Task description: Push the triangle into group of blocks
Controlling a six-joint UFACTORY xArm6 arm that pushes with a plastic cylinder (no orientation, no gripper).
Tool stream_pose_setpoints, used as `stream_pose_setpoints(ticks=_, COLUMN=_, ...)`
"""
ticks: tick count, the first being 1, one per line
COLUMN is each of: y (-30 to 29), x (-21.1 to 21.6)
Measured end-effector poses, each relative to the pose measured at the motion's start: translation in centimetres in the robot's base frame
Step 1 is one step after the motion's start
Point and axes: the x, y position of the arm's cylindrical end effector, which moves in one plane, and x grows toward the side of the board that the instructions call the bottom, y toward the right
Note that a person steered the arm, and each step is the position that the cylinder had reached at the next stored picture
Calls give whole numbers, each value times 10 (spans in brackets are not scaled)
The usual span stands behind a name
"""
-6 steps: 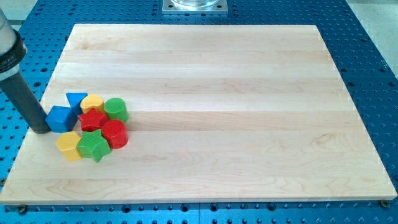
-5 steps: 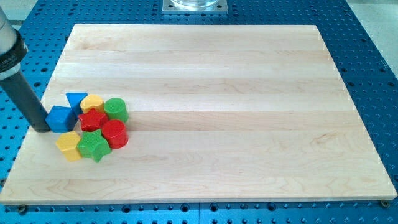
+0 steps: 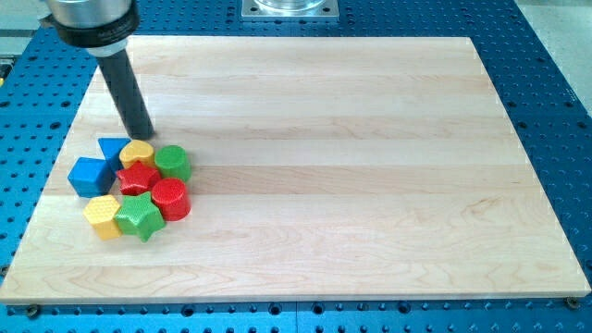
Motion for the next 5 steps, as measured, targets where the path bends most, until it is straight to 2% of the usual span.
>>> stream_pose_setpoints(ticks=2, y=-22, x=23)
stream_pose_setpoints(ticks=5, y=-24, x=48)
